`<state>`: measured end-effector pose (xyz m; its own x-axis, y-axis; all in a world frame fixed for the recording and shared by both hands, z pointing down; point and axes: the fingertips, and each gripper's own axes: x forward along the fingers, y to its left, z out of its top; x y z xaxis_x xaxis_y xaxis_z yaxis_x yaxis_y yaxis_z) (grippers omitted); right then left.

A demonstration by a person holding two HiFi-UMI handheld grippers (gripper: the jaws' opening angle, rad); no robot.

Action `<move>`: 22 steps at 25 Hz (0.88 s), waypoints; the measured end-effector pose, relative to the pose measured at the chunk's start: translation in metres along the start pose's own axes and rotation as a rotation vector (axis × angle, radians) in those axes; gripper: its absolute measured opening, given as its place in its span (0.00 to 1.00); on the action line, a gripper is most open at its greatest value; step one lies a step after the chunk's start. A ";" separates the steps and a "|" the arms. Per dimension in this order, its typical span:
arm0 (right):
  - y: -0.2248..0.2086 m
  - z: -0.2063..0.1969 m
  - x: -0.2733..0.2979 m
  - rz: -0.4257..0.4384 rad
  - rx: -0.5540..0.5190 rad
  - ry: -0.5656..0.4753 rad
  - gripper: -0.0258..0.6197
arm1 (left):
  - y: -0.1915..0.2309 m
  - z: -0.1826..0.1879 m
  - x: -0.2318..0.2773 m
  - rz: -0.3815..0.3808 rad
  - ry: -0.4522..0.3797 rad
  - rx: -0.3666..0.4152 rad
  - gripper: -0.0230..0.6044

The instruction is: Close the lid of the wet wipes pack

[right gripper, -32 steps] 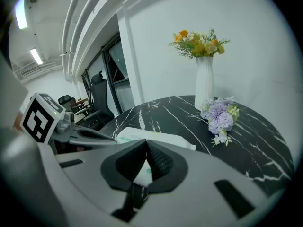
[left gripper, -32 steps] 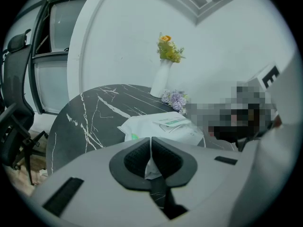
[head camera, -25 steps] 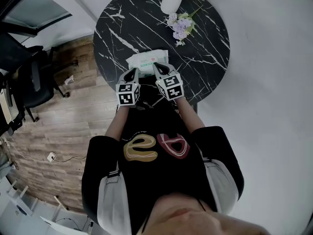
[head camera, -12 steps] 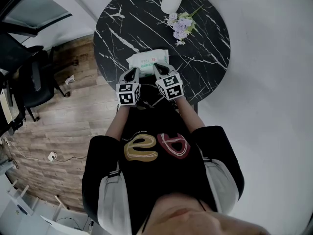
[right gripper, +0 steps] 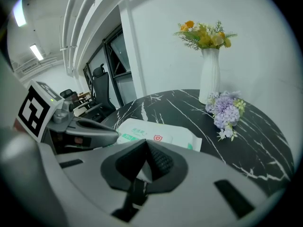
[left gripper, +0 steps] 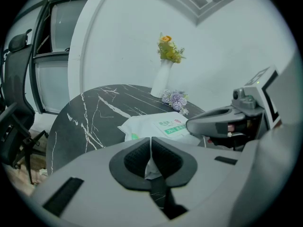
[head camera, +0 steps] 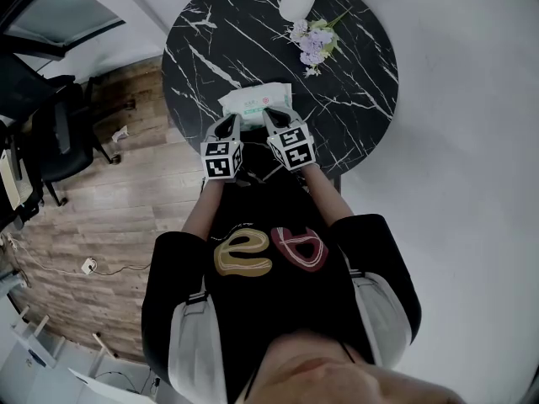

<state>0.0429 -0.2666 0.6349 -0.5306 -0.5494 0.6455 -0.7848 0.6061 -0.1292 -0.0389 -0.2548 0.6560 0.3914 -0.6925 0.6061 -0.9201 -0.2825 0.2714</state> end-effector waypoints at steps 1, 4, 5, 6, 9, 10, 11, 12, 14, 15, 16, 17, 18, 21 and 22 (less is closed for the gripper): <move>0.000 0.000 0.000 0.001 -0.002 0.002 0.06 | 0.000 0.000 0.000 0.000 0.000 -0.001 0.08; 0.001 0.000 0.000 0.002 -0.005 0.008 0.06 | 0.000 0.000 -0.001 0.000 0.001 -0.002 0.08; 0.001 -0.001 0.000 0.002 -0.006 0.011 0.06 | 0.000 0.000 -0.001 0.000 0.001 -0.001 0.08; 0.001 -0.001 0.000 0.001 -0.008 0.015 0.06 | -0.001 0.000 -0.001 -0.001 0.002 0.000 0.08; 0.001 -0.003 0.002 -0.005 -0.022 0.031 0.06 | -0.001 0.000 -0.001 -0.001 0.004 0.007 0.08; 0.001 -0.004 0.002 -0.008 -0.026 0.035 0.06 | -0.001 0.000 -0.001 -0.001 0.005 0.007 0.08; 0.002 -0.005 0.003 -0.010 -0.028 0.039 0.06 | -0.001 0.000 -0.001 -0.002 0.005 0.007 0.08; 0.002 -0.005 0.003 -0.012 -0.029 0.042 0.06 | -0.001 0.000 -0.001 -0.003 0.005 0.008 0.08; 0.001 -0.006 0.003 -0.015 -0.031 0.046 0.06 | -0.001 0.000 0.000 -0.005 0.006 0.009 0.08; 0.001 -0.005 0.004 -0.016 -0.034 0.046 0.06 | -0.001 0.000 0.000 -0.005 0.006 0.009 0.08; 0.001 -0.005 0.005 -0.018 -0.037 0.046 0.06 | 0.000 0.000 0.000 -0.006 0.005 0.009 0.08; 0.002 -0.005 0.005 -0.019 -0.039 0.046 0.06 | 0.000 0.000 0.000 -0.006 0.005 0.009 0.08; 0.002 -0.005 0.006 -0.021 -0.041 0.049 0.06 | 0.000 0.000 0.000 -0.005 0.005 0.009 0.08; 0.004 -0.006 0.005 -0.028 -0.065 0.072 0.06 | 0.000 0.000 0.000 -0.008 0.003 0.006 0.08; 0.005 -0.006 0.005 -0.031 -0.084 0.082 0.06 | 0.000 0.000 0.000 -0.008 0.002 0.006 0.08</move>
<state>0.0383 -0.2631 0.6419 -0.4758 -0.5216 0.7082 -0.7689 0.6377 -0.0469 -0.0389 -0.2545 0.6556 0.3991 -0.6885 0.6055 -0.9168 -0.2922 0.2721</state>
